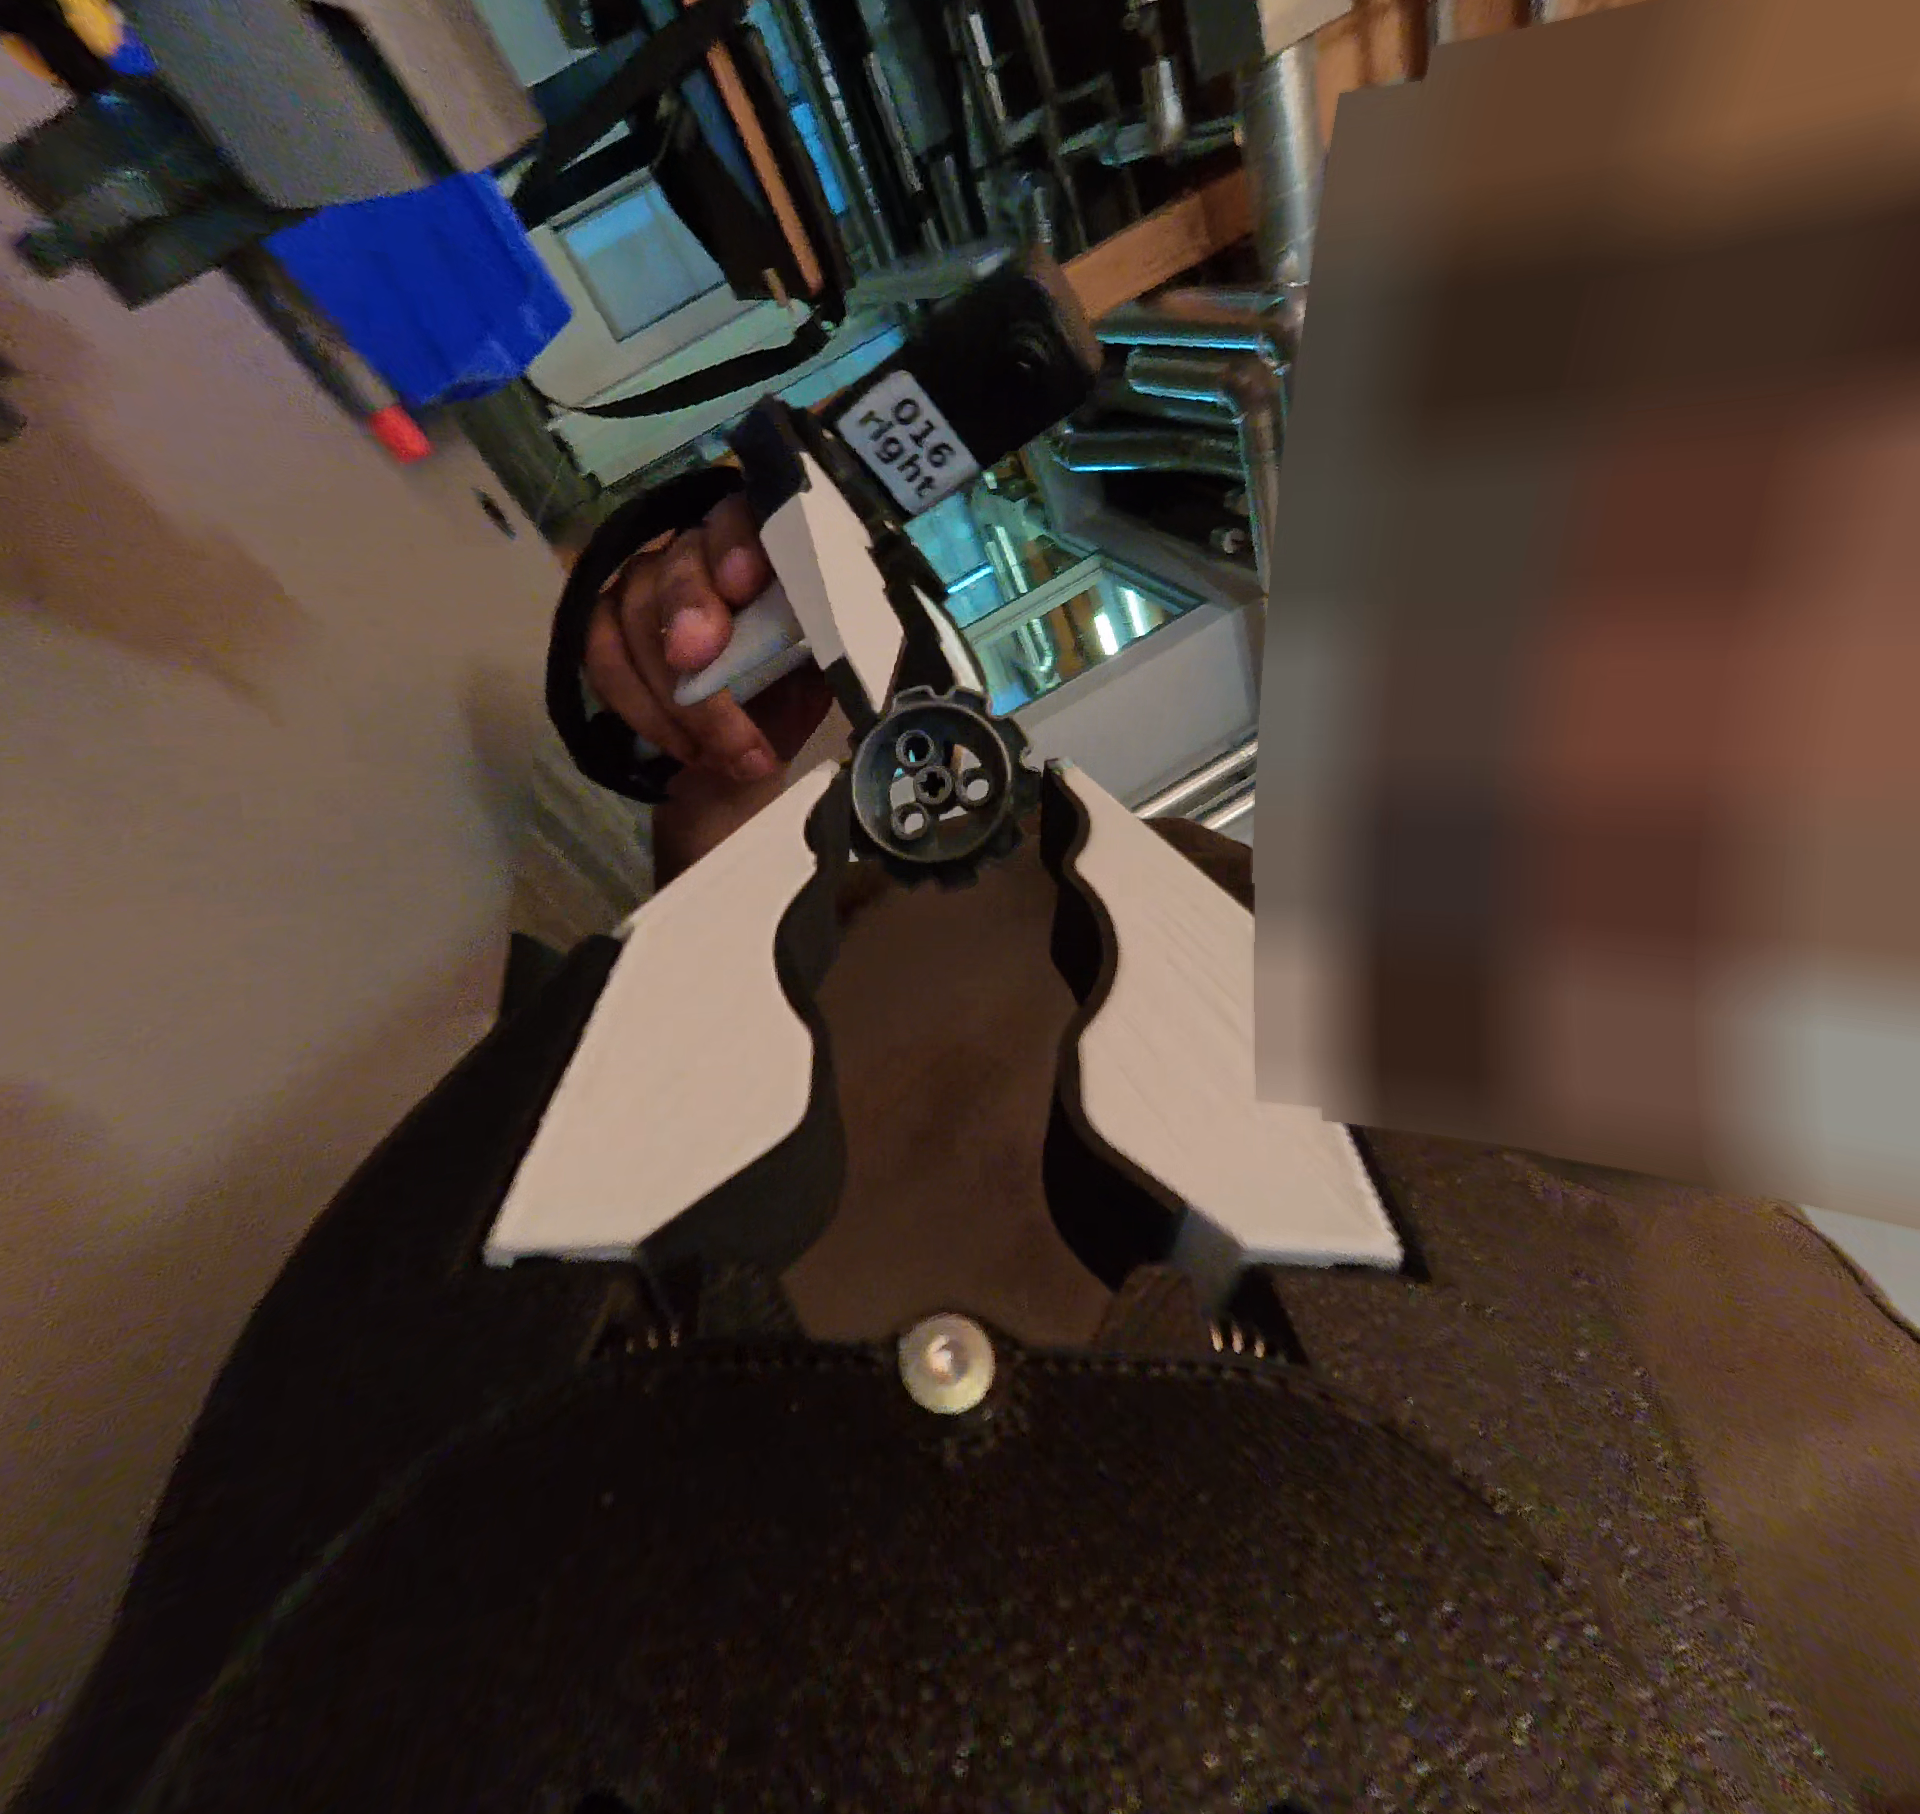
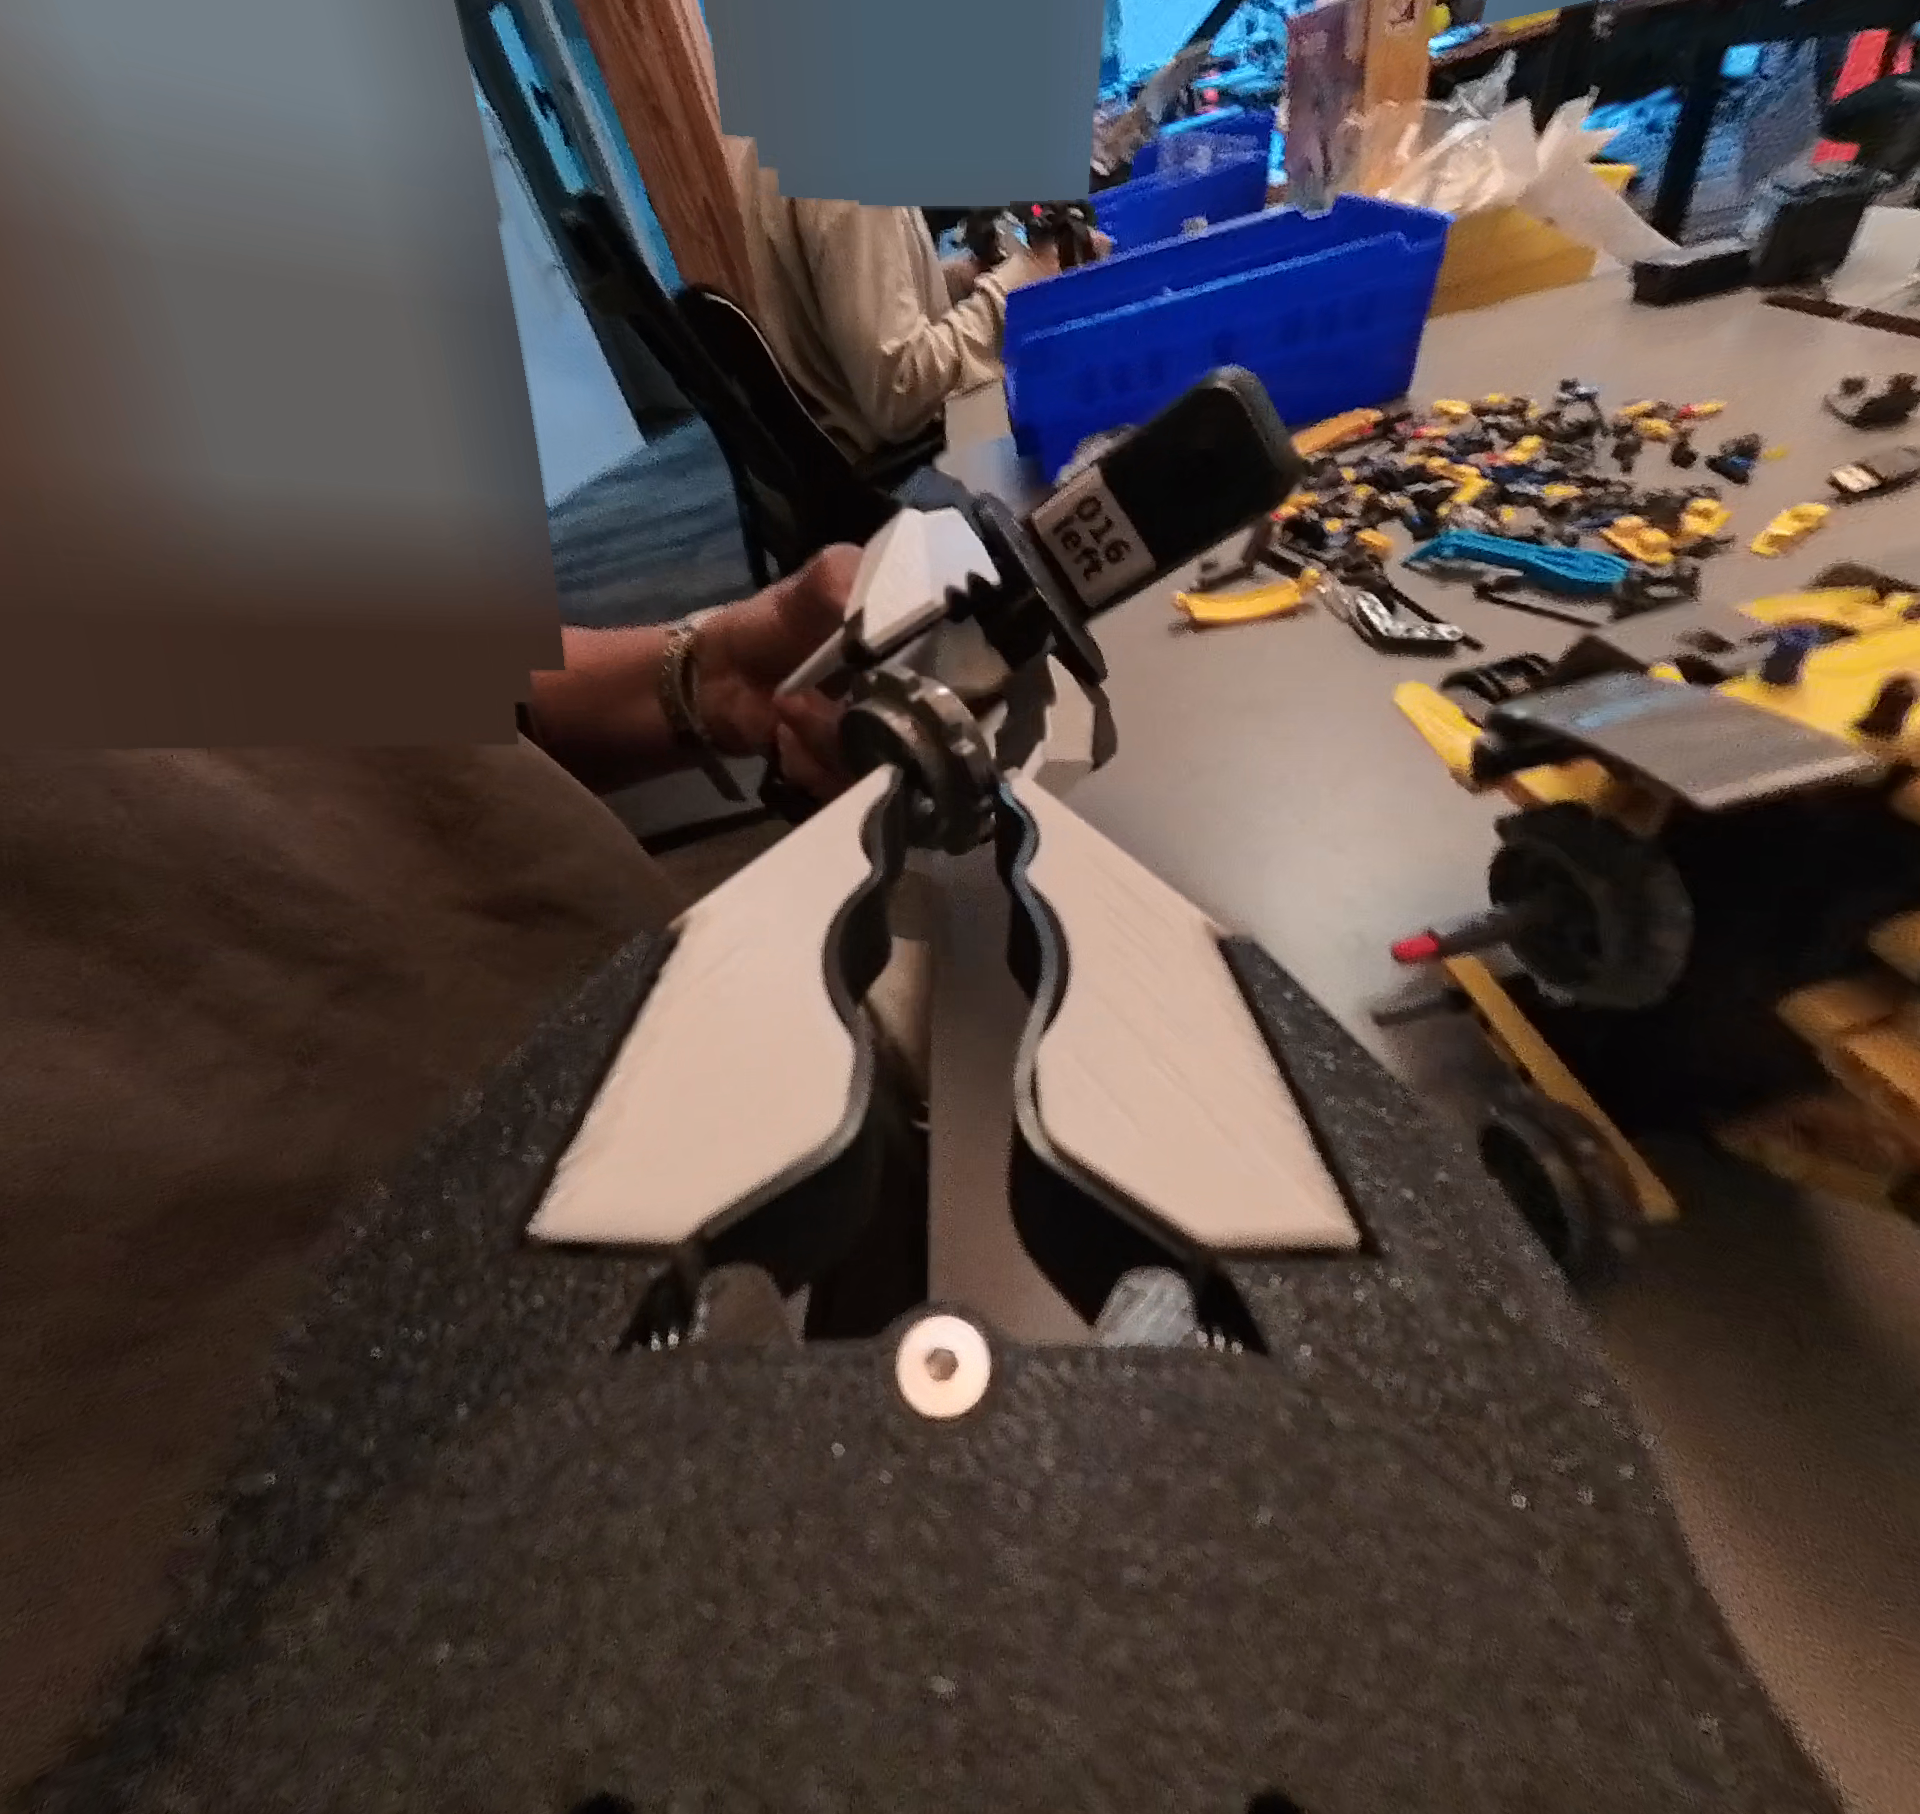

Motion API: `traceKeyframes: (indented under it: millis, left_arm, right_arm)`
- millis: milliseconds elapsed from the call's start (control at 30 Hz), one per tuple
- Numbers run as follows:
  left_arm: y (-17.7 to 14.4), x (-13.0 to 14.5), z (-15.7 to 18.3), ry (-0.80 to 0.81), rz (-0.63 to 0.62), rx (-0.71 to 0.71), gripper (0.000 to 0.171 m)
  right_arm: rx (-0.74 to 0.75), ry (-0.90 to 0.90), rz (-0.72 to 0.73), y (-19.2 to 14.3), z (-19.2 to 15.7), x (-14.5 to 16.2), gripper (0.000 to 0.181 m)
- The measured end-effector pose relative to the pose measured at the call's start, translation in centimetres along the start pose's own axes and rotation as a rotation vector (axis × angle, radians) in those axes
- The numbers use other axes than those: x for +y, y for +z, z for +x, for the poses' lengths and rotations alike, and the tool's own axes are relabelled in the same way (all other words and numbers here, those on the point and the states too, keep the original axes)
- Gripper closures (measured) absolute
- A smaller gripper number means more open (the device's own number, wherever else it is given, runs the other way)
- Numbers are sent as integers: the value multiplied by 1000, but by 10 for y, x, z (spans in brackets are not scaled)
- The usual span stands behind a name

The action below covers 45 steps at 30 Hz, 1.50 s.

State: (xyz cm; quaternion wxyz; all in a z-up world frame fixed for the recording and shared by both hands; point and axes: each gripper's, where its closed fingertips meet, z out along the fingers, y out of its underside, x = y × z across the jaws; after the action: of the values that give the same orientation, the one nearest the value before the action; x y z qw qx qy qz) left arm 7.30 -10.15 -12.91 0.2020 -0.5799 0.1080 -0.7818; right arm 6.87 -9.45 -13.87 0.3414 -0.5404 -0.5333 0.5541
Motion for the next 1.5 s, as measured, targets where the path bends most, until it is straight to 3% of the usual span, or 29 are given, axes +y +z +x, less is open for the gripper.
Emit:
traceKeyframes:
  millis: [33, 100, 200, 300, 467, 567, 733, 833, 1500]
  left_arm:
    - [-1, 0, -7, 5, -3, -33, 137]
    - [-4, -2, -23, 52, 5, -128, 136]
    - [-17, -7, -54, 226, 27, -396, 104]
    - [-32, -16, -78, 472, -28, -683, 76]
    - [-27, -25, -102, 740, -280, -949, 67]
    - [-40, -34, -126, 886, -419, -1112, 65]
    - [-40, -29, -145, 802, -468, -1027, 67]
    - [-40, -35, -145, 756, -448, -998, 79]
    - [-44, -39, -153, 803, -477, -1074, 115]
  right_arm:
    - [34, -13, -16, -1, 4, 6, 166]
    - [115, -22, -36, -4, 14, 18, 167]
    - [260, -1, -39, -15, 33, 32, 168]
    - [459, -13, -110, -25, 61, 51, 167]
    - [663, -94, -223, -20, 87, 63, 167]
    - [662, -63, -281, -11, 94, 70, 167]
    - [655, 42, -325, -4, 105, 79, 168]
    - [638, 81, -303, -1, 107, 77, 168]
    - [642, 18, -362, 1, 117, 80, 167]
